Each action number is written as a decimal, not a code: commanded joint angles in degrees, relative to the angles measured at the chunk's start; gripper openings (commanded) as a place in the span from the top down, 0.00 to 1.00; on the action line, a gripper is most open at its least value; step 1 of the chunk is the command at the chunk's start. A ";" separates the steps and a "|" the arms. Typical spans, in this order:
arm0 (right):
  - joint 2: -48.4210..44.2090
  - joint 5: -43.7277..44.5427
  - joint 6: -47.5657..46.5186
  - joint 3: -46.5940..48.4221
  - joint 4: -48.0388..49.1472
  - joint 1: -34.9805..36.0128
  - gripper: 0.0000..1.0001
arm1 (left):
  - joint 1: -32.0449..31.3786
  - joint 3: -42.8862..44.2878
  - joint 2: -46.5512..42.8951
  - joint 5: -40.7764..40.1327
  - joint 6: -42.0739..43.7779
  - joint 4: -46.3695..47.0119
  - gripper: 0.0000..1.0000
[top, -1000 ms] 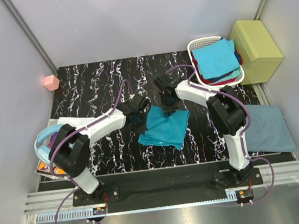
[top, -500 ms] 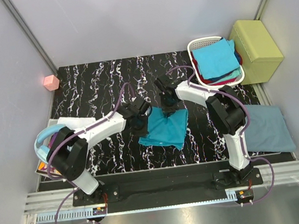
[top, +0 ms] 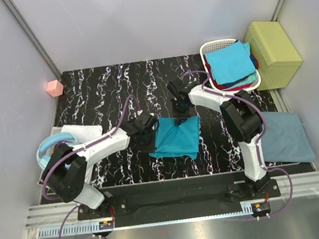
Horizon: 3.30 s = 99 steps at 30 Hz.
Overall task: Fold and stack the t-shirts
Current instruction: Smooth out wrinkles on the folded tshirt
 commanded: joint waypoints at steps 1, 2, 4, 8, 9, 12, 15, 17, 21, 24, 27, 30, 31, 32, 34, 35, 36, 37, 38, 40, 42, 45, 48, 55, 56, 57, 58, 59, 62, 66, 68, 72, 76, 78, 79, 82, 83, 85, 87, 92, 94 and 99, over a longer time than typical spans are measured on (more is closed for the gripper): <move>3.89 2.93 -0.70 -2.47 -0.24 -0.43 0.80 | -0.51 -2.51 -1.00 1.40 -0.07 -3.49 1.00; 3.55 3.11 -0.87 -2.47 -0.24 -0.43 0.78 | -0.59 -2.43 -1.17 0.62 0.28 -3.49 1.00; 1.53 3.98 -1.31 -2.64 0.02 -0.35 0.73 | -0.86 -1.55 -3.18 -0.53 0.72 -3.66 0.93; -4.62 6.88 -1.49 -0.72 -0.86 -0.43 0.60 | -0.95 1.96 -8.55 -7.63 1.60 -4.19 0.59; -7.16 7.15 -1.49 0.16 -1.29 -0.43 0.55 | -0.95 3.71 -9.43 -8.61 1.77 -4.36 0.54; -10.94 8.03 -2.11 4.81 -4.02 -0.43 0.50 | -0.95 7.14 -12.24 -11.86 2.13 -4.98 0.39; -13.68 7.68 -2.19 8.77 -6.56 -0.43 0.50 | -0.95 9.78 -13.13 -13.80 2.92 -4.81 0.35; -15.52 6.28 -2.02 9.31 -7.45 -0.43 0.51 | -0.86 10.75 -11.20 -13.81 4.05 -3.23 0.37; -18.78 5.22 -1.23 5.01 -7.71 0.00 0.57 | -0.77 15.05 -4.44 -11.96 5.20 -1.73 0.49; -22.11 5.04 -0.53 -1.48 -6.66 0.53 0.70 | -0.77 15.94 0.57 -9.59 5.73 1.34 0.63; -25.63 5.13 0.62 -8.43 -5.26 1.15 0.83 | -0.68 16.64 4.70 -8.71 5.99 3.89 0.75; -28.27 5.39 1.76 -13.80 -4.29 1.59 0.87 | -0.60 17.61 7.87 -7.92 5.82 4.95 0.80; -28.80 5.57 2.20 -15.72 -3.94 1.59 0.87 | -0.59 17.70 8.49 -7.57 5.82 5.38 0.81; -29.15 5.40 2.46 -16.52 -3.67 1.67 0.87 | -0.59 17.79 9.54 -6.70 5.64 5.56 0.81; -29.59 5.13 2.90 -18.45 -3.15 1.94 0.88 | -0.59 17.61 10.25 -5.81 5.47 6.18 0.82; -29.59 4.87 3.08 -19.07 -2.88 2.11 0.87 | -0.59 17.44 10.60 -5.02 5.21 6.44 0.83; -29.33 4.78 3.25 -19.60 -2.88 2.12 0.87 | -0.59 17.09 11.47 -4.67 5.03 6.44 0.83; -29.16 4.43 3.52 -20.39 -2.62 2.20 0.88 | -0.59 16.82 11.74 -4.23 4.85 6.53 0.83; -28.72 4.43 3.78 -20.83 -2.53 2.29 0.88 | -0.59 16.47 12.01 -3.27 4.50 6.79 0.84; -28.36 4.43 4.31 -22.24 -2.27 2.64 0.88 | -0.59 14.98 12.89 -2.12 4.24 7.15 0.85; -27.66 1.88 4.57 -23.03 -2.35 2.82 0.89 | -0.59 13.40 13.68 -1.06 3.89 7.24 0.87; -26.96 1.00 4.66 -23.65 -2.61 3.17 0.90 | -0.59 10.77 15.35 2.62 3.27 7.24 0.91; -26.34 0.65 4.75 -24.09 -3.41 3.17 0.93 | -0.59 7.70 15.96 4.03 2.13 7.32 0.95; -22.30 1.87 3.34 -23.74 -8.15 3.87 1.00 | -0.86 3.29 17.37 6.85 1.07 7.85 1.00; -22.91 2.23 3.26 -23.91 -8.07 3.96 1.00 | -0.95 3.20 17.11 6.24 1.07 7.94 1.00; -23.52 2.66 2.99 -24.00 -7.63 3.96 1.00 | -1.12 3.11 16.32 5.54 1.07 7.76 1.00; -24.57 3.10 2.90 -24.00 -7.28 4.05 1.00 | -1.21 3.11 15.19 3.35 0.90 7.94 1.00; -27.37 3.98 2.82 -24.00 -6.93 4.31 1.00 | -1.21 3.20 13.87 2.38 0.90 7.85 0.99; -32.82 3.99 3.08 -23.13 -5.52 4.49 0.94 | -1.39 4.16 6.67 -0.62 1.07 7.59 0.76; -34.69 5.13 3.08 -20.32 -6.65 4.58 0.92 | -1.39 6.97 1.03 -3.61 1.25 5.92 0.69; -34.43 4.43 3.08 -20.83 -6.66 4.84 0.92 | -1.47 8.03 0.94 -3.00 1.16 5.65 0.68; -33.11 1.88 3.69 -24.52 -5.26 5.54 0.97 | -1.65 8.30 4.44 -1.24 0.37 5.83 0.68; -33.02 -0.22 5.10 -29.44 -2.79 5.89 1.00 | -3.05 6.20 9.36 1.04 -0.86 6.79 0.70; -33.02 -0.58 5.71 -31.38 -2.09 5.98 1.00 | -3.75 5.22 10.33 1.57 -1.04 7.93 0.71; -32.85 -0.93 5.80 -31.91 -1.91 6.07 0.99 | -3.85 4.44 10.86 2.01 -1.30 8.29 0.71; -31.71 -1.63 5.54 -32.79 -1.74 6.07 0.95 | -4.11 4.25 13.41 3.33 -1.21 8.82 0.71; -31.18 -1.90 5.37 -32.70 -1.91 6.07 0.93 | -4.02 4.43 14.63 3.59 -1.13 8.73 0.71; -29.34 -3.21 5.02 -32.44 -2.00 5.98 0.88 | -4.02 4.95 15.61 4.56 -0.69 8.73 0.71; -28.19 -3.75 4.22 -31.30 -3.23 6.07 0.88 | -4.02 5.31 16.23 4.65 -0.60 8.03 0.71; -36.51 3.53 4.04 -27.88 -5.69 6.95 0.87 | -5.07 4.61 8.26 -2.71 -0.60 6.63 0.75; -45.01 9.50 5.27 -26.03 -5.78 6.95 0.79 | -5.60 4.95 0.38 -8.60 -0.07 5.31 0.72; -52.18 16.45 3.44 -15.41 -9.81 6.95 0.56 | -6.83 7.06 -14.95 -20.37 -0.16 -0.67 0.26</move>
